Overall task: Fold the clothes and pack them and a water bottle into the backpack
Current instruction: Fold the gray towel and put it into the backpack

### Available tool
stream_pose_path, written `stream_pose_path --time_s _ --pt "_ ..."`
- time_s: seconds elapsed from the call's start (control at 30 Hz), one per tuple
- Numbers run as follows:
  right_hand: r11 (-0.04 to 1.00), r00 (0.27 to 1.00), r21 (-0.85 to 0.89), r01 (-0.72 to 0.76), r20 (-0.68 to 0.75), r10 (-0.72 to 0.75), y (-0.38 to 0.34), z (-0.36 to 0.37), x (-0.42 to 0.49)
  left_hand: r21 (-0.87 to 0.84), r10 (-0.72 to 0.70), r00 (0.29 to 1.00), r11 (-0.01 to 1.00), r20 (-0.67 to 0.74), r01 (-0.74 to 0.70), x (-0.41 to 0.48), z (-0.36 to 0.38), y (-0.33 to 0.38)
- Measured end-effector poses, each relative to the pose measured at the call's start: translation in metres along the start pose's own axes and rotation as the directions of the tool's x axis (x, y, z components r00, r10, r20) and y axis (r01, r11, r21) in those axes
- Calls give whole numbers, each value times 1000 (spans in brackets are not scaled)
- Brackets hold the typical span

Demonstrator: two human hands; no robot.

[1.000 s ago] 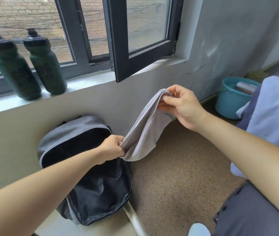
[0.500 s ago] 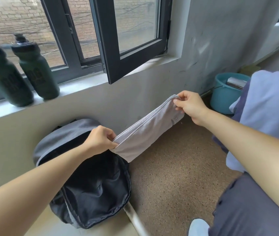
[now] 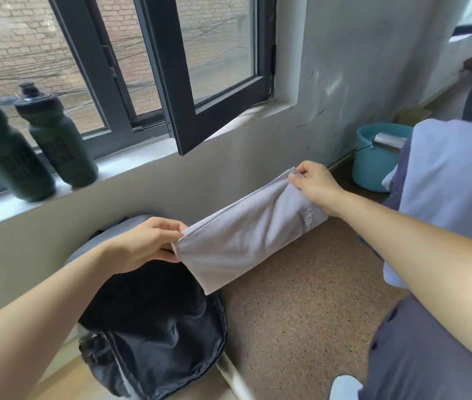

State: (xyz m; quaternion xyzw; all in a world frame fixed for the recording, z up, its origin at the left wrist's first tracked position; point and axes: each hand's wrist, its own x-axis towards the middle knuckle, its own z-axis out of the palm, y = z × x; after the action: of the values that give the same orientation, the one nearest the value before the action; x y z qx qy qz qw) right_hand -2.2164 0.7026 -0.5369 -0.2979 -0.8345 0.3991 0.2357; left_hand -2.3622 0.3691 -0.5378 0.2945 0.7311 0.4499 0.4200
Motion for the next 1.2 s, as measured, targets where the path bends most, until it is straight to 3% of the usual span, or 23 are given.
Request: stream_pose_path --time_s 0.13,0.27,0.53,0.67,0.87,1.0,1.1,1.2 --pt "999 1000 -35 4 4 -4 1 6 -3 -185 -142 986 975 -84 125 -3 3 6" --pt "999 999 39 -36 24 35 -5 13 -5 -412 -189 974 903 -128 122 -4 14 19" --pt "961 978 276 -31 206 -28 -53 28 -45 -448 -145 965 893 -219 33 -6 37 36" --pt "940 943 340 30 301 -139 -76 43 -75 -469 -102 966 883 -239 -23 -5 50 42" --pt "947 845 220 233 437 -309 -89 54 -100 -527 -30 965 842 -259 -115 -7 60 43" --pt "923 820 87 375 432 -374 -86 57 -104 -529 -18 980 844 -198 -91 -11 61 46" --pt "909 800 119 400 438 -410 -84 57 -97 -518 -15 976 849 -219 -104 -13 55 46" --pt "924 813 209 320 439 -381 -82 48 -85 -543 -3 940 817 -340 -194 -14 35 41"
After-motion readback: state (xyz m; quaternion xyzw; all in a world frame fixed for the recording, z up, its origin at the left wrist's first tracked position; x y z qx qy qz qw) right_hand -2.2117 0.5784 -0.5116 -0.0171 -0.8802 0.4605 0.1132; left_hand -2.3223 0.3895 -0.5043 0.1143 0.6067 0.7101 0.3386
